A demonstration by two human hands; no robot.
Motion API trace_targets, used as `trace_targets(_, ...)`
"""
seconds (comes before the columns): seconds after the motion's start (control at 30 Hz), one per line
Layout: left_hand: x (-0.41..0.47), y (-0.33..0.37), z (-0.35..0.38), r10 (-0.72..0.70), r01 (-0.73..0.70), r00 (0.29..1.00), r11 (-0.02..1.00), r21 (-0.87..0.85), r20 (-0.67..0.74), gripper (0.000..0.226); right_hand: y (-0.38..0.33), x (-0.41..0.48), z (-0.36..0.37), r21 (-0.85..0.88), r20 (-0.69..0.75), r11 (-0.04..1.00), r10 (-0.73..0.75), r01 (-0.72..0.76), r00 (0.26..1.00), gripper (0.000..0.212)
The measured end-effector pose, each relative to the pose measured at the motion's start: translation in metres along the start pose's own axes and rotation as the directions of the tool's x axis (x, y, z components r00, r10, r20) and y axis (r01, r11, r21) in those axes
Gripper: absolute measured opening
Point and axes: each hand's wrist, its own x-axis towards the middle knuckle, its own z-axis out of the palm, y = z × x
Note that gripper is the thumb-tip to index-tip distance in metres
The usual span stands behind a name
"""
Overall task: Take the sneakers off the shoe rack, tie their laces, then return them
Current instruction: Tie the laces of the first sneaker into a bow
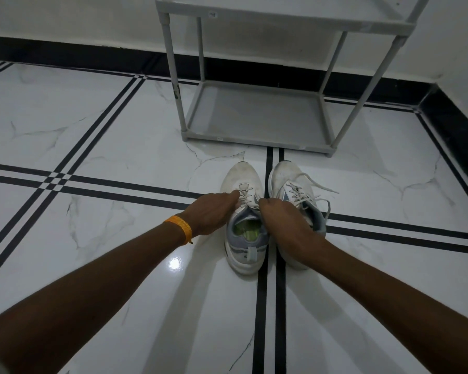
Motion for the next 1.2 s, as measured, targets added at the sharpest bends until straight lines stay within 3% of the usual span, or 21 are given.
trace_targets(0.07,-0.005,-0.006,0.000,-0.027,0.022,0.999,0.990,0.141,0.034,0.028,0.001,-0.002,-0.001,-0.052,0.002,0.999,-0.013,0.013,1.000,0.029)
trace_targets(0.2,-0.016,-0.021,0.001,0.082,-0.093,0.995,0.959,0.269,0.054,0.037,0.003,-0.008,0.001,-0.139,-0.005,0.989,-0.052,0.051,0.999,0.026)
trace_targets(0.27,-0.016,-0.023,-0.002,0.105,-0.119,0.993,0.950,0.288,0.062,0.039,0.003,-0.009,0.001,-0.140,0.007,0.988,-0.058,0.058,0.998,0.026)
trace_targets(0.43,-0.016,-0.020,-0.002,-0.005,-0.004,0.999,0.973,0.230,0.035,0.033,-0.004,-0.011,-0.003,-0.176,-0.066,0.984,-0.024,0.012,0.998,0.022)
trace_targets(0.63,-0.019,-0.027,0.003,-0.009,0.014,0.999,0.988,0.156,-0.033,0.029,-0.011,-0.003,0.001,-0.126,-0.009,0.992,0.004,-0.005,1.000,0.024)
trace_targets(0.8,-0.029,-0.046,-0.005,-0.119,0.120,0.993,0.975,0.188,-0.020,0.027,-0.032,0.014,0.005,-0.036,0.014,0.999,-0.010,0.011,1.000,0.025)
trace_targets(1.0,-0.018,-0.039,-0.028,-0.131,0.120,0.991,0.960,0.251,0.030,0.026,-0.024,0.018,0.009,0.128,0.001,0.992,-0.018,0.018,1.000,0.024)
trace_targets(1.1,0.001,-0.025,-0.055,-0.197,0.201,0.979,0.975,0.098,-0.049,0.046,0.007,0.008,-0.007,0.381,-0.126,0.922,0.126,-0.070,0.984,0.027)
trace_targets(1.2,0.030,0.019,-0.066,-0.309,0.230,0.938,0.895,-0.382,-0.159,0.042,0.054,-0.006,-0.024,0.486,-0.205,0.843,0.368,-0.232,0.907,0.028)
